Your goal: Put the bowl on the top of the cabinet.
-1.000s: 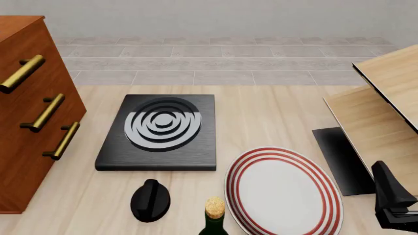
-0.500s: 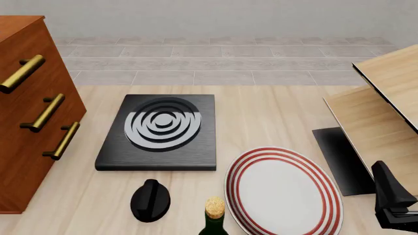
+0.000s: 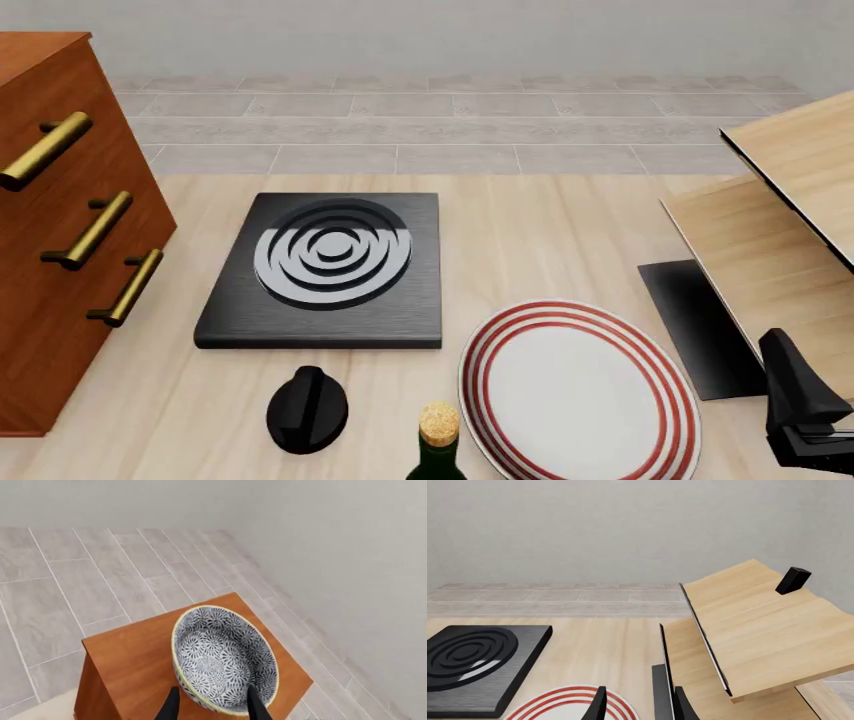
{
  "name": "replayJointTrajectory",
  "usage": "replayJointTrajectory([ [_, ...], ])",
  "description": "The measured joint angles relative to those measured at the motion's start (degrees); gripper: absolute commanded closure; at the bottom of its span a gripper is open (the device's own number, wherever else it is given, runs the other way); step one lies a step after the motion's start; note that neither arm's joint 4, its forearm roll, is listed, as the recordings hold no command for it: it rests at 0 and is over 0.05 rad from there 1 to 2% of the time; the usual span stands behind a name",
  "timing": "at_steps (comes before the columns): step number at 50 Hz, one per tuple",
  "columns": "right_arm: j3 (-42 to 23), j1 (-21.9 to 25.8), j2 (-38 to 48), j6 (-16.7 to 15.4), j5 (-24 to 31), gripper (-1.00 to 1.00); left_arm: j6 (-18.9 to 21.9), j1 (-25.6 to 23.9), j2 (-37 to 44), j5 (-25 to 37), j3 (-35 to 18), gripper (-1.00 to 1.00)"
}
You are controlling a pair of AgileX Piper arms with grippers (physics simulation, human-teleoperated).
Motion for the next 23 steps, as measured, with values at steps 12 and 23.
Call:
replayJointTrajectory([
  [12, 0.0, 0.0, 0.0, 0.0, 0.0, -1.0, -0.2, -2.6, -3.6, 0.7, 0.3, -1.0],
  [23, 0.0, 0.0, 0.0, 0.0, 0.0, -1.0, -0.3, -4.9, -6.4, 1.7, 0.4, -1.0],
])
